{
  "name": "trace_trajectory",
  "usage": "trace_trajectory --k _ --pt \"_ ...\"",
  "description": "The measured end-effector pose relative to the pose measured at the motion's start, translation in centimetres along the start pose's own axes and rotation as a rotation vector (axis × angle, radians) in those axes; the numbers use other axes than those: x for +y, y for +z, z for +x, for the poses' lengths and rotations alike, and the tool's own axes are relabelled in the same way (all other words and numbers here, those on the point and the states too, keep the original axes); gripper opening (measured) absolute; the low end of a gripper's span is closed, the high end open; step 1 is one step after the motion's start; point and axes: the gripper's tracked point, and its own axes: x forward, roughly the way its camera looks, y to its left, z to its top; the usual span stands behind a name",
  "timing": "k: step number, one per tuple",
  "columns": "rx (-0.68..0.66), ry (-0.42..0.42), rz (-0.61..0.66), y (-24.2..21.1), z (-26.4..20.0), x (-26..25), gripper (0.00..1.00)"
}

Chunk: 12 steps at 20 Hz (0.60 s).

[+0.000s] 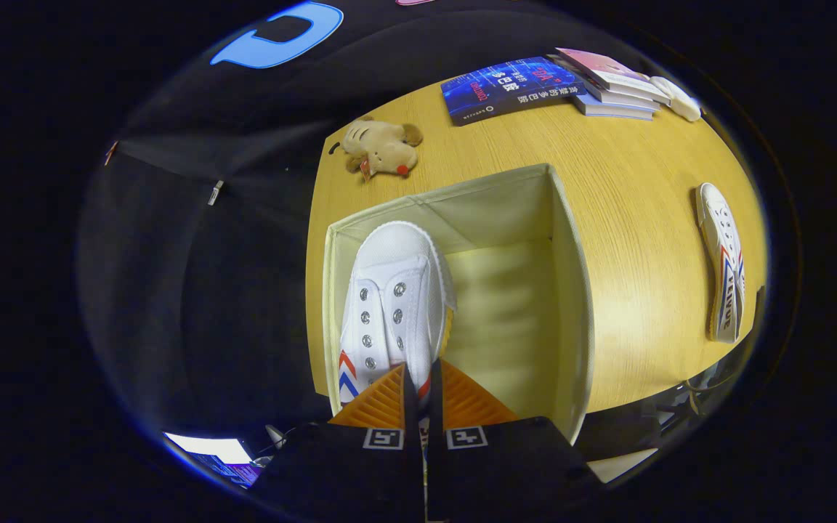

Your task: Open the storage box then place both shoes into the box .Put the left shoe in first, then the right shoe, with the right side of both shoes facing outward in a uniform manner.

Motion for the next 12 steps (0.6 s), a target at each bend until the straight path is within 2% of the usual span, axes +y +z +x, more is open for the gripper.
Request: trace_trajectory --k 2,3,4,5,9,12 --pt "-0.006 0.006 0.007 -0.1 0.8 0.1 0.07" --pt "0.010 0.045 0.019 -0.6 1.0 0.8 0.11" --pt "0.012 0.084 0.033 -0.5 0.8 1.6 0.20" --pt "-0.007 0.101 0.031 0.1 0.5 1.7 0.35" --pt "-0.094 0.117 -0.061 2.6 -1.5 1.9 0.90" --pt "-0.145 0.139 -0.108 3.9 -3.8 1.8 0.90"
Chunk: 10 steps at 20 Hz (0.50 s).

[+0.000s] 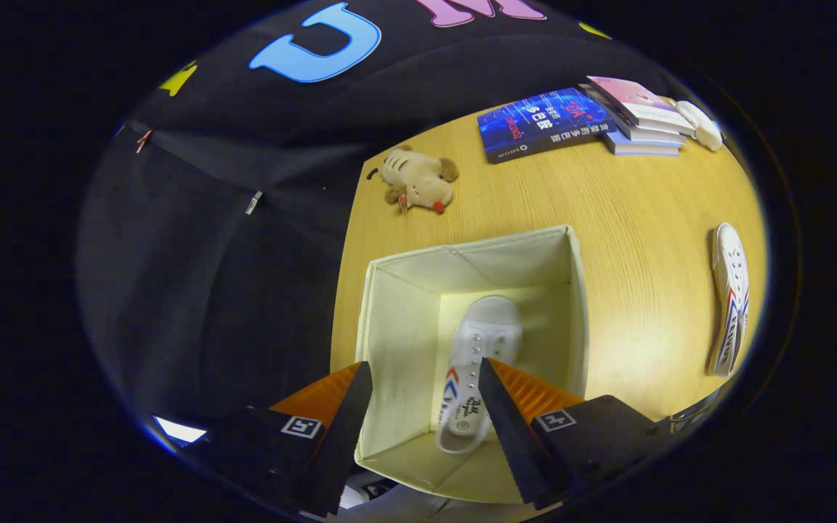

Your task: Open the storage box then place both shoes into the box .Put the left shoe in first, then the right shoe, with the right side of both shoes facing outward in a uniform manner.

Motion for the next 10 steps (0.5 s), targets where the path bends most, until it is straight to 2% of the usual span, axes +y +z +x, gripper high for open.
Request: trace_trajectory --k 4,7,10 --pt "-0.110 -0.012 -0.005 3.7 -4.5 -2.8 0.90" --pt "-0.199 -0.099 -0.006 6.9 -8.5 -8.5 0.90" --pt "-0.233 -0.192 0.024 8.4 -12.0 -15.2 0.90"
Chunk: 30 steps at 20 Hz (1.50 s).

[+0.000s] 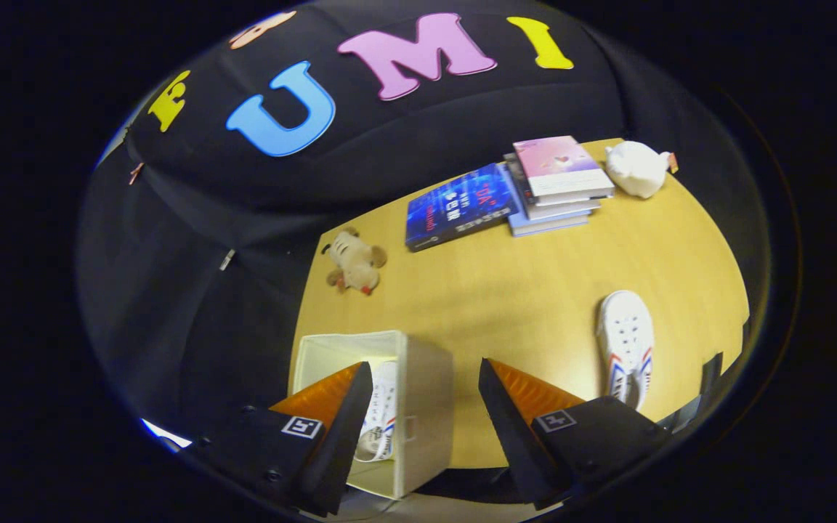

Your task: Open the storage box then place both shoes into the box .Put the left shoe in first, then the right shoe, with the right side of both shoes facing outward in a uniform manner.

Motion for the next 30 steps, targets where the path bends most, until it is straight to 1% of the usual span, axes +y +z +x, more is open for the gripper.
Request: trace_trajectory --k 2,6,9,11,16,20,21,22,24,25,27,28,29,30 --pt "-0.006 -0.049 0.025 0.8 -0.8 -4.3 0.90" --pt "0.010 -0.147 0.055 1.0 -1.3 -12.5 0.90" --pt "0.061 -0.253 0.060 0.0 -0.4 -19.7 0.90" --pt "0.097 -0.281 0.074 -1.0 0.6 -22.6 0.90" --pt "0.224 -0.316 0.059 -4.6 3.7 -27.9 0.88" --pt "0.304 -0.283 0.070 -6.7 6.1 -28.4 0.87" --pt "0.323 -0.274 0.073 -7.1 6.6 -28.2 0.84" --pt "0.331 -0.262 0.071 -7.2 7.1 -28.0 0.85" --pt "0.347 -0.252 0.049 -7.6 8.0 -27.9 0.77" --pt "0.355 -0.241 0.035 -7.7 8.5 -27.9 0.77" --pt "0.376 -0.252 0.050 -7.6 8.0 -27.9 0.58" --pt "0.367 -0.256 0.065 -7.4 7.9 -28.0 0.52" --pt "0.357 -0.254 0.081 -7.1 7.8 -27.9 0.36" --pt "0.347 -0.248 0.084 -7.0 7.7 -27.7 0.30"
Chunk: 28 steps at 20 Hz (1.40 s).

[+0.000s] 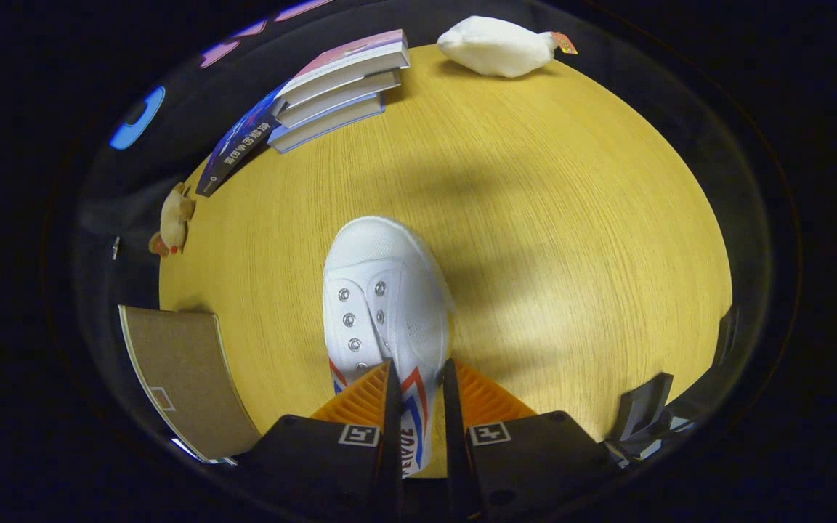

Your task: Open the storage box then place both shoes into the box .Put the left shoe in first, then the right shoe, with the right side of both shoes facing outward in a uniform manner.

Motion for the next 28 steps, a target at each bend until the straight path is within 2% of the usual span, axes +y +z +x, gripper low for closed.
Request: trace_trajectory --k 1,8,14,18,24,28 --pt "-0.003 0.000 -0.001 -0.3 -0.4 0.1 0.24" --pt "-0.083 0.114 0.083 0.4 -6.6 5.0 0.24" --pt "-0.166 0.227 0.047 1.4 -13.4 13.7 0.23" --pt "-0.178 0.297 0.029 0.4 -16.6 19.7 0.23" --pt "-0.114 0.379 0.005 -3.9 -17.6 28.5 0.23" --pt "-0.065 0.362 -0.040 -7.0 -16.1 33.0 0.23"
